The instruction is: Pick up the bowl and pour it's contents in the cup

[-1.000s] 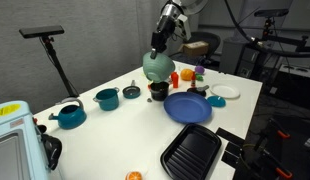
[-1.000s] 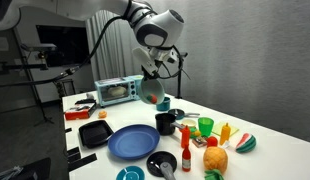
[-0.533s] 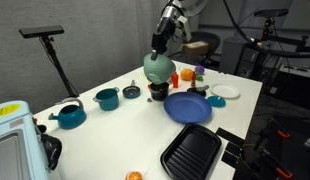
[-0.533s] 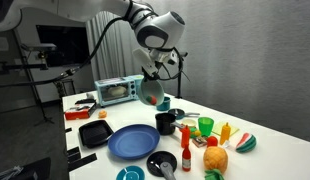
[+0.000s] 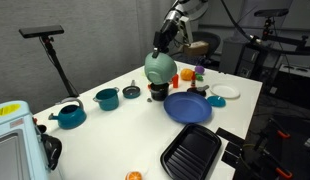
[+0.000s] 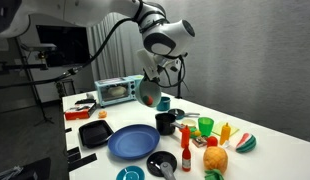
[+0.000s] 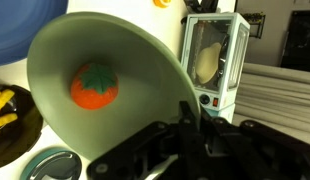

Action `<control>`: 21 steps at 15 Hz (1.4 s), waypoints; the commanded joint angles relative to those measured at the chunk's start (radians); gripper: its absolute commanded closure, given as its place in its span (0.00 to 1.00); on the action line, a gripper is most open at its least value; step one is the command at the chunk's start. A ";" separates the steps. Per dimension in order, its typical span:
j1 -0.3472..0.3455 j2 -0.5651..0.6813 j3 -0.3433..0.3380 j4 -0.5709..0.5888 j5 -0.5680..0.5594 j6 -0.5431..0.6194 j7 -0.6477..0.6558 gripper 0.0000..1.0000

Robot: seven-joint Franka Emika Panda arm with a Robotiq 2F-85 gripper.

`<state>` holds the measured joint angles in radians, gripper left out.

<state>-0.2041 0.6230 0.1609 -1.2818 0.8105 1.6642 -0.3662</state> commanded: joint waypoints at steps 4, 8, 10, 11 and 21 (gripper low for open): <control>-0.033 0.116 -0.048 0.169 0.081 -0.093 0.078 0.98; -0.066 0.185 -0.039 0.229 0.143 -0.111 0.078 0.98; -0.085 0.215 -0.039 0.257 0.187 -0.120 0.085 0.98; -0.097 0.232 -0.035 0.271 0.216 -0.128 0.086 0.98; -0.154 0.353 -0.040 0.396 0.409 -0.232 0.137 0.98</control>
<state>-0.3399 0.9171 0.1152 -0.9860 1.1696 1.4894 -0.2808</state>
